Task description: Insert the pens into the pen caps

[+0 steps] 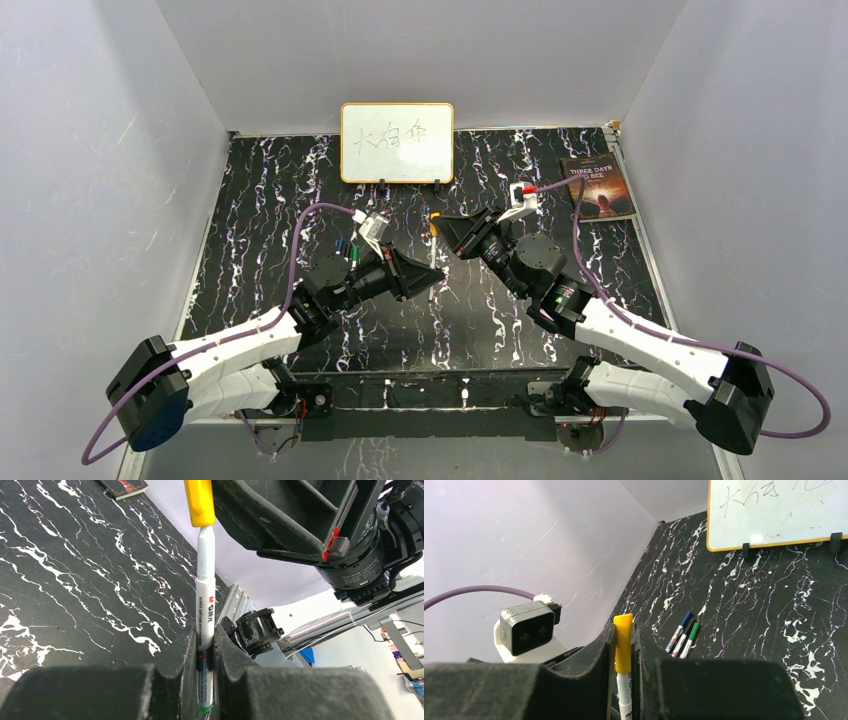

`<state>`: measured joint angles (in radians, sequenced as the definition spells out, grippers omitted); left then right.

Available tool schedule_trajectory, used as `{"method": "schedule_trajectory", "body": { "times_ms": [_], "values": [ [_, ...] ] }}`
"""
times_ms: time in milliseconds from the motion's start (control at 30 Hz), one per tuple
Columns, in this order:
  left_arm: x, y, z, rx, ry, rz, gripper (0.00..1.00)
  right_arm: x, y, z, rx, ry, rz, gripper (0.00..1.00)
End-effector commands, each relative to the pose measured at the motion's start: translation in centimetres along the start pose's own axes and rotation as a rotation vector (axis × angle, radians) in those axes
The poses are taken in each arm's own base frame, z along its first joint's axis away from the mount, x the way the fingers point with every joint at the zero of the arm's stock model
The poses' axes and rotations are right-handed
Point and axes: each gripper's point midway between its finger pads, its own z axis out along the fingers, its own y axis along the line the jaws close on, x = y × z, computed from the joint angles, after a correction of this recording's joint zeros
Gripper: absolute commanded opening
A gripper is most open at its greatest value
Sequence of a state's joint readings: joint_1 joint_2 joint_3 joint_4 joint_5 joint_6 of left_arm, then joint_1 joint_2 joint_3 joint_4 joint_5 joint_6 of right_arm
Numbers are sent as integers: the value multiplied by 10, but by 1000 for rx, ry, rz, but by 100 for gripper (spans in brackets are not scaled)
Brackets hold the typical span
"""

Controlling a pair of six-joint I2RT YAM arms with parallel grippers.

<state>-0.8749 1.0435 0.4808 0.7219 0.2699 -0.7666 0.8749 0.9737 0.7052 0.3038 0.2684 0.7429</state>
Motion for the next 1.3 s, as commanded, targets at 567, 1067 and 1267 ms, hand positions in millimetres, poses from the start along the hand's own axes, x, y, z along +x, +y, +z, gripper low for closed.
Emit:
{"method": "schedule_trajectory", "body": {
  "times_ms": [567, 1067, 1267],
  "values": [
    [-32, -26, 7, 62, -96, 11, 0, -5, 5, -11, -47, -18, 3, 0],
    [-82, -23, 43, -79, -65, 188, 0, 22, -30, -26, 1, 66, -202, 0],
    [-92, 4, 46, -223, 32, 412, 0, 75, -43, -36, -38, 317, -313, 0]
  ]
}}
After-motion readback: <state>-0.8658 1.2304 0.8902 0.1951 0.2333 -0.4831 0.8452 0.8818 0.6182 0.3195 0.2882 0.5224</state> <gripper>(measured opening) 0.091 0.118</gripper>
